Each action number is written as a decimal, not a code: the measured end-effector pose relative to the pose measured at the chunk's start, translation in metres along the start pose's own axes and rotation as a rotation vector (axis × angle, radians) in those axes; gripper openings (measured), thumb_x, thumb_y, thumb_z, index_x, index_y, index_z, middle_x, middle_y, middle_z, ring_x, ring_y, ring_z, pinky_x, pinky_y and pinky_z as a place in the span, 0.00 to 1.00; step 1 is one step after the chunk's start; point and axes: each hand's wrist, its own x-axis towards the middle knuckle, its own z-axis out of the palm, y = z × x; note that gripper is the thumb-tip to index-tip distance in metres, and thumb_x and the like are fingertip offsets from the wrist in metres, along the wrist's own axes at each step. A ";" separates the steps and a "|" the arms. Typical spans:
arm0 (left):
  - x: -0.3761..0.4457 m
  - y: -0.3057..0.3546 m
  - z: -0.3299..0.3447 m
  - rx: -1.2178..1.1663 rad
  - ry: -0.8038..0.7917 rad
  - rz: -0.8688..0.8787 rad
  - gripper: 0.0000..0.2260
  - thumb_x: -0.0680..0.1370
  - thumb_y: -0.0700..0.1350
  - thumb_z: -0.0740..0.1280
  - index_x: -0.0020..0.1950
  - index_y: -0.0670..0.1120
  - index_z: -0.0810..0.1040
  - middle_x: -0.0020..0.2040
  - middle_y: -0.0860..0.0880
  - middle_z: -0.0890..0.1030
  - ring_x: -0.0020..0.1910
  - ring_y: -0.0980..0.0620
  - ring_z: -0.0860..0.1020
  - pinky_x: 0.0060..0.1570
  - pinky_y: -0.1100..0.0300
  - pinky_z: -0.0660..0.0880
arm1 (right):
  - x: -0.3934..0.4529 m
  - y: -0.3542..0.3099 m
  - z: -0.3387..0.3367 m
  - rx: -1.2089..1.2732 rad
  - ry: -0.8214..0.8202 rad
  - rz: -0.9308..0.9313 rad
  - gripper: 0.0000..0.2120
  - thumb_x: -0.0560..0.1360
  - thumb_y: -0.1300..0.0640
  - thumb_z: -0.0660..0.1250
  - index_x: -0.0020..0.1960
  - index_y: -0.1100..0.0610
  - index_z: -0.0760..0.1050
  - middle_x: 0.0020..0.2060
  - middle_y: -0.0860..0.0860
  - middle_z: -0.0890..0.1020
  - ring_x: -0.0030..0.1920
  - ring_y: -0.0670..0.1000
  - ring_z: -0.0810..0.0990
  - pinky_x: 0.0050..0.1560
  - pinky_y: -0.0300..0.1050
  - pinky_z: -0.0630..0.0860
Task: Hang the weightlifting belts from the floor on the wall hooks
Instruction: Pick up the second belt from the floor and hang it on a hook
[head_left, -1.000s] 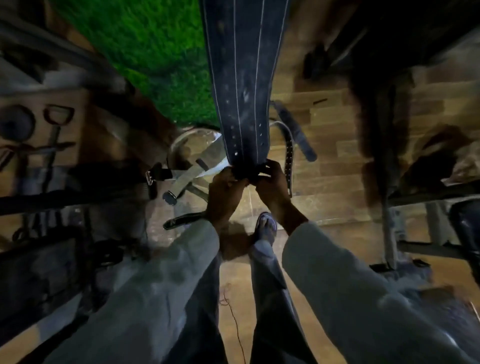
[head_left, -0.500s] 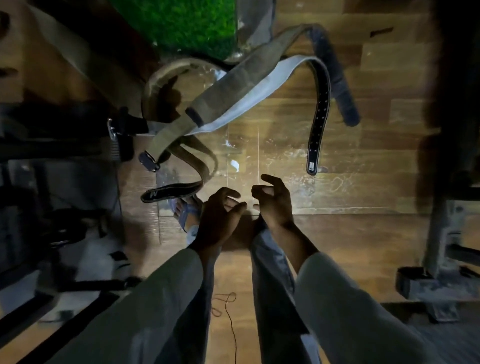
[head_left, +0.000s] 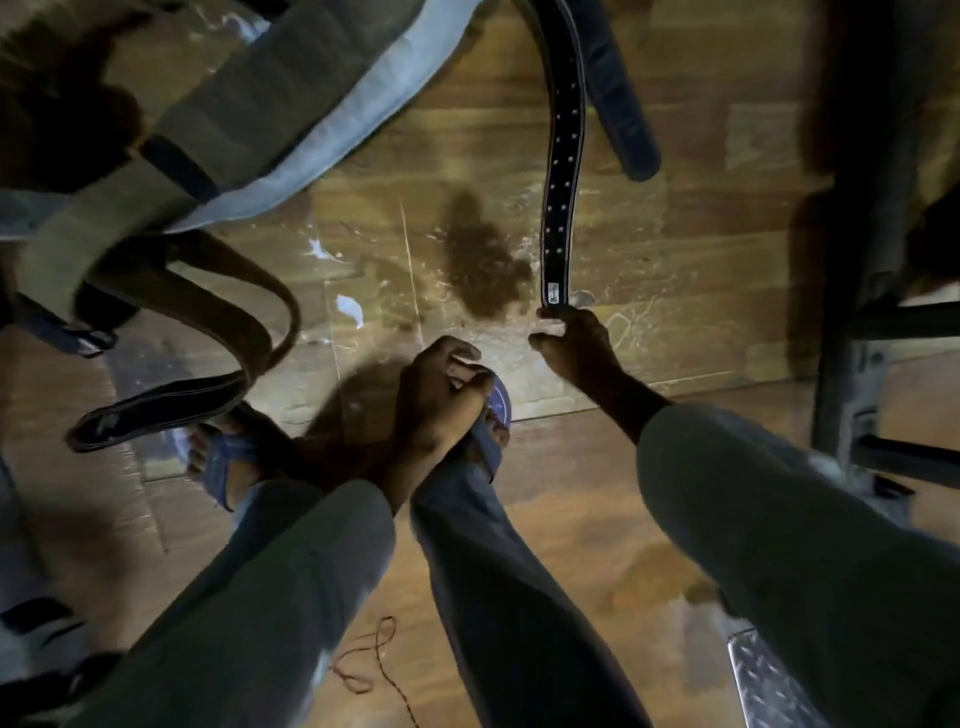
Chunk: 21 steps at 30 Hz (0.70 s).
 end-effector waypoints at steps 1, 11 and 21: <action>0.009 -0.006 0.010 -0.002 -0.013 0.016 0.10 0.75 0.39 0.75 0.50 0.51 0.79 0.37 0.54 0.81 0.38 0.54 0.81 0.43 0.59 0.82 | 0.017 0.009 -0.001 -0.034 0.012 -0.005 0.21 0.74 0.56 0.75 0.67 0.54 0.80 0.68 0.59 0.78 0.61 0.59 0.82 0.54 0.43 0.75; 0.047 -0.029 0.012 0.034 -0.036 -0.071 0.08 0.67 0.50 0.75 0.42 0.56 0.79 0.40 0.47 0.85 0.39 0.45 0.86 0.43 0.51 0.84 | 0.081 0.007 0.005 0.335 -0.002 0.163 0.19 0.68 0.58 0.79 0.57 0.63 0.83 0.47 0.57 0.84 0.48 0.57 0.83 0.40 0.42 0.74; 0.010 0.047 -0.046 -0.155 -0.104 -0.328 0.03 0.79 0.44 0.72 0.49 0.45 0.82 0.48 0.39 0.87 0.46 0.41 0.86 0.46 0.54 0.81 | -0.023 -0.065 -0.030 1.095 -0.155 0.181 0.15 0.75 0.70 0.73 0.60 0.60 0.77 0.43 0.57 0.86 0.43 0.53 0.87 0.47 0.48 0.85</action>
